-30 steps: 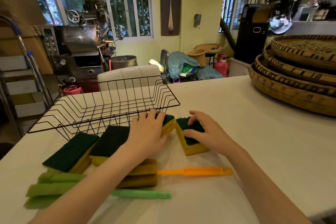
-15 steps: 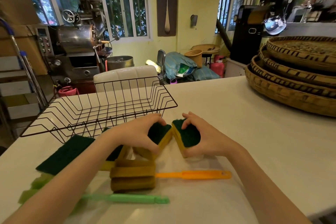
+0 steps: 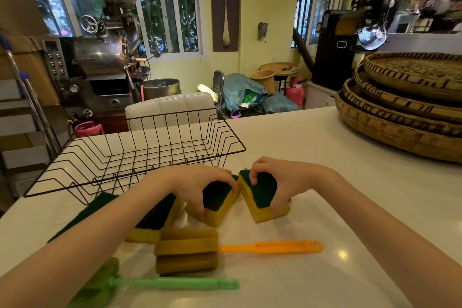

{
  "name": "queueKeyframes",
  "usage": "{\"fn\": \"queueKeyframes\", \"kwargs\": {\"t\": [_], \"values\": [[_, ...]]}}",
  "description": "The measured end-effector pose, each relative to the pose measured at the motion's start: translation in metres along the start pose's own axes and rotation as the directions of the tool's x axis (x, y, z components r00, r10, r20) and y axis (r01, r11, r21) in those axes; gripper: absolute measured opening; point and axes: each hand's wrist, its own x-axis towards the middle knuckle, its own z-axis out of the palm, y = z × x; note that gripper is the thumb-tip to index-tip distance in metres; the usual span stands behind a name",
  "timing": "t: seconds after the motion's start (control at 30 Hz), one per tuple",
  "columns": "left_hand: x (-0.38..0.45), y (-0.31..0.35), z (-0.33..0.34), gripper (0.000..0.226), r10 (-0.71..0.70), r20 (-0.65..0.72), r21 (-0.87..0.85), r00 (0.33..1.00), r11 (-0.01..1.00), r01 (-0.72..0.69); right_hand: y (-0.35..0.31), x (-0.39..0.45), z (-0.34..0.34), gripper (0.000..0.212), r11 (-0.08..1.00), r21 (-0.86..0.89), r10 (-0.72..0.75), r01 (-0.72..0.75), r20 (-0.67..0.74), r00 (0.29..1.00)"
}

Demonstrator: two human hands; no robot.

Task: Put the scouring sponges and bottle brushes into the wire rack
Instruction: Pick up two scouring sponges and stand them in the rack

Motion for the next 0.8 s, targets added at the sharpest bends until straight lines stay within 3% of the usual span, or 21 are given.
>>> {"fn": "queueKeyframes", "kwargs": {"t": [0.27,0.53,0.8], "values": [[-0.007,0.007,0.000,0.081,0.029,-0.177,-0.067,0.984,0.997,-0.041,-0.009,-0.008,-0.011,0.050,0.999,-0.036,0.010,-0.010,-0.011,1.000],[-0.043,0.009,-0.056,0.077,0.091,-0.414,-0.168,0.906,0.970,-0.174,-0.033,-0.029,-0.075,0.048,0.994,0.035,-0.100,0.107,-0.156,0.983],[-0.051,-0.050,-0.093,0.091,-0.069,-0.596,-0.272,0.800,0.955,-0.121,-0.047,0.031,-0.112,0.052,0.954,0.193,-0.154,0.231,-0.345,0.926]]}}
